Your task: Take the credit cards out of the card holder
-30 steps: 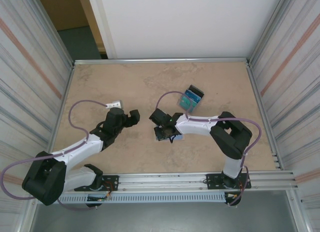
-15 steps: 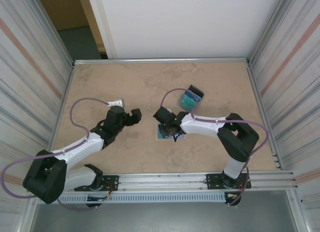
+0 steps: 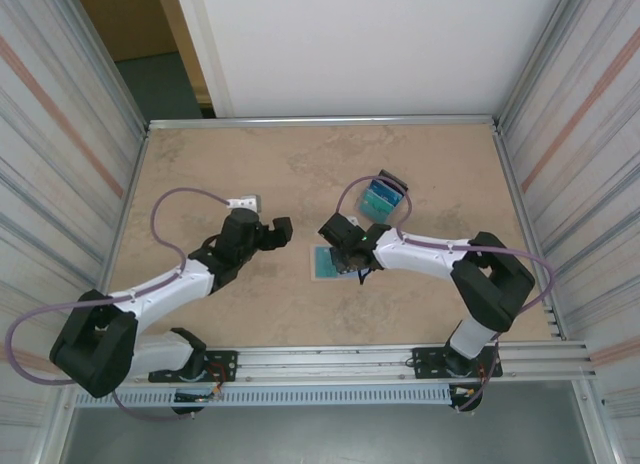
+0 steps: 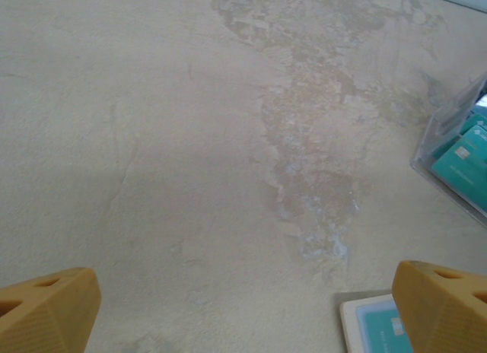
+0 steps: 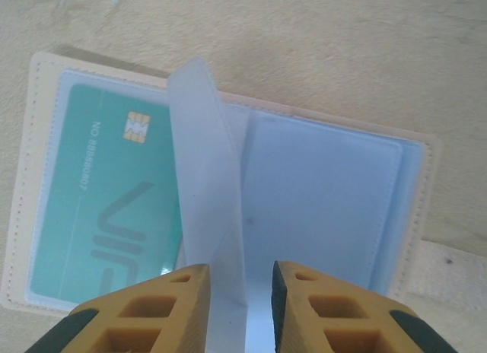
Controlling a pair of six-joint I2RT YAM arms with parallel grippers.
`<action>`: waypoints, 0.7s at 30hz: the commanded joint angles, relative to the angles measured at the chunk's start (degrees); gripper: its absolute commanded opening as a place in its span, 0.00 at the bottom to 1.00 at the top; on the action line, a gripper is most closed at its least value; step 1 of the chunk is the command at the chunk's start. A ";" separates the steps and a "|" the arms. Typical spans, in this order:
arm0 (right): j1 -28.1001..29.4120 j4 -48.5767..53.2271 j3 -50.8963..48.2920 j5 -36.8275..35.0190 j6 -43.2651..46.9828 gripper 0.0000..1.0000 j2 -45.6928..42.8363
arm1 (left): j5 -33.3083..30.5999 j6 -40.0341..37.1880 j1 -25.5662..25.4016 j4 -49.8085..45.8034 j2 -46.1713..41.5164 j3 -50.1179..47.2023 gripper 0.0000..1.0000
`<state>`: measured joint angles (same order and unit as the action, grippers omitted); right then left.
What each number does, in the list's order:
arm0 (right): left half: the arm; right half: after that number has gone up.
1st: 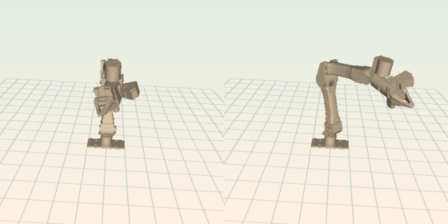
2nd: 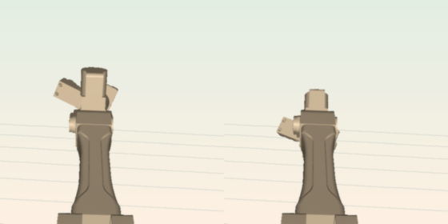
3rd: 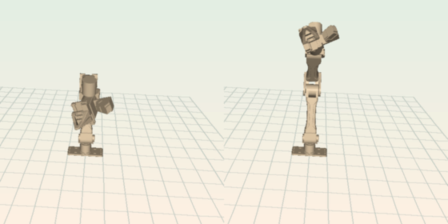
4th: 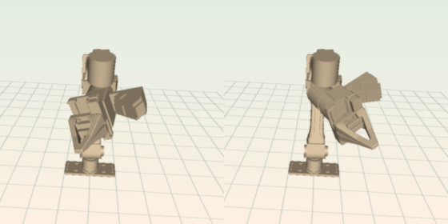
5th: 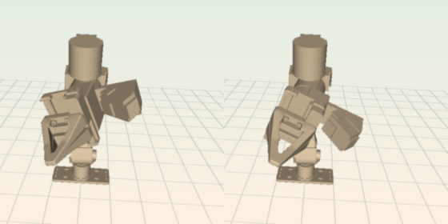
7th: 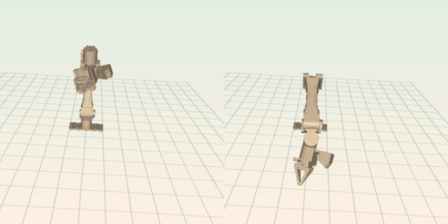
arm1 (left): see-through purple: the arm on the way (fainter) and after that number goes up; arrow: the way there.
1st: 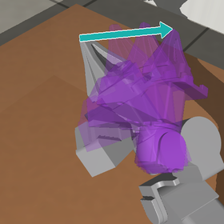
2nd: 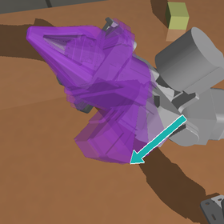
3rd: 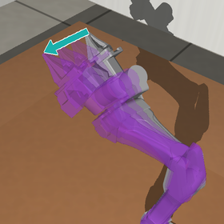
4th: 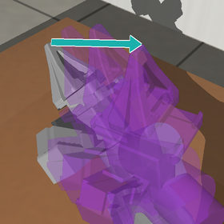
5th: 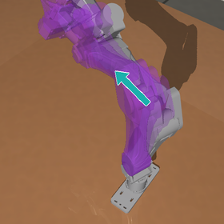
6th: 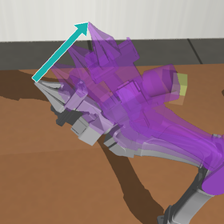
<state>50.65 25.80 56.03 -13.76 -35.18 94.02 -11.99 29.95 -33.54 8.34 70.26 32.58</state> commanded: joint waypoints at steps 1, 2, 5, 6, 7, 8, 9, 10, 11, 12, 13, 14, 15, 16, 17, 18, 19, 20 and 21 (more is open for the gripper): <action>-0.98 1.52 -1.57 -1.71 -2.69 0.28 -2.40 | -1.50 -1.75 -1.09 -0.70 1.29 1.97 0.99; -1.29 1.49 -1.87 -1.56 -2.94 0.28 -2.59 | -1.57 -1.91 -1.41 -0.69 1.49 2.18 0.99; -2.12 0.84 -3.09 -0.80 -3.62 0.28 -3.29 | -2.02 -2.27 -2.53 -0.60 2.44 2.71 0.99; -2.33 0.80 -3.45 -0.74 -3.84 0.28 -3.53 | -2.21 -2.36 -2.88 -0.52 2.66 2.81 0.99; -2.51 0.76 -3.76 -0.74 -4.13 0.28 -3.75 | -2.39 -2.38 -3.23 -0.52 2.95 3.00 0.99; -2.74 0.85 -3.98 -0.74 -4.34 0.28 -3.97 | -2.42 -2.42 -3.50 -0.52 3.15 3.08 0.99; -3.08 1.02 -4.26 -0.86 -4.73 0.28 -4.23 | -2.47 -2.57 -3.79 -0.42 3.38 3.12 0.99; -3.42 1.26 -4.56 -0.95 -5.12 0.28 -4.51 | -2.58 -2.71 -4.07 -0.39 3.64 3.36 0.99; -3.88 1.36 -4.89 -1.01 -5.52 0.28 -4.68 | -2.77 -2.95 -4.54 -0.51 3.89 3.45 0.99; -4.38 1.67 -5.20 -1.09 -5.89 0.27 -4.94 | -3.14 -3.28 -4.93 -0.69 4.21 3.67 0.99; -4.84 2.03 -5.59 -1.22 -6.46 0.27 -5.23 | -3.59 -3.69 -5.36 -1.07 4.47 3.92 0.99; -5.30 2.36 -5.89 -1.34 -6.83 0.27 -5.53 | -4.17 -4.00 -5.84 -1.44 4.71 4.10 0.99; -5.76 2.65 -6.25 -1.38 -7.17 0.27 -5.92 | -4.77 -4.41 -6.39 -1.89 5.03 4.41 0.99; -6.13 2.86 -6.57 -1.27 -7.47 0.27 -6.35 | -5.34 -4.82 -6.76 -2.21 5.23 4.50 0.99; -6.59 2.95 -6.93 -0.93 -7.57 0.27 -6.95 | -6.04 -5.45 -7.31 -2.55 5.50 4.74 0.99; -7.01 2.96 -7.19 -0.67 -7.69 0.27 -7.61 | -6.84 -6.13 -7.97 -3.02 5.75 4.99 0.99; -7.23 3.00 -7.33 -0.41 -7.69 0.27 -8.24 | -7.48 -6.85 -8.57 -3.45 6.00 5.28 0.99; -7.51 3.10 -7.46 -0.24 -7.67 0.27 -8.95 | -8.32 -7.81 -9.28 -4.20 6.55 5.74 0.99; -7.68 3.29 -7.42 -0.06 -7.69 0.26 -9.71 | -9.38 -8.64 -10.15 -5.04 7.07 6.20 0.99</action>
<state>43.48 27.38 49.15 -13.69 -40.82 87.70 -17.10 25.06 -42.00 6.15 76.05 36.53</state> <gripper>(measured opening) 0.265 0.989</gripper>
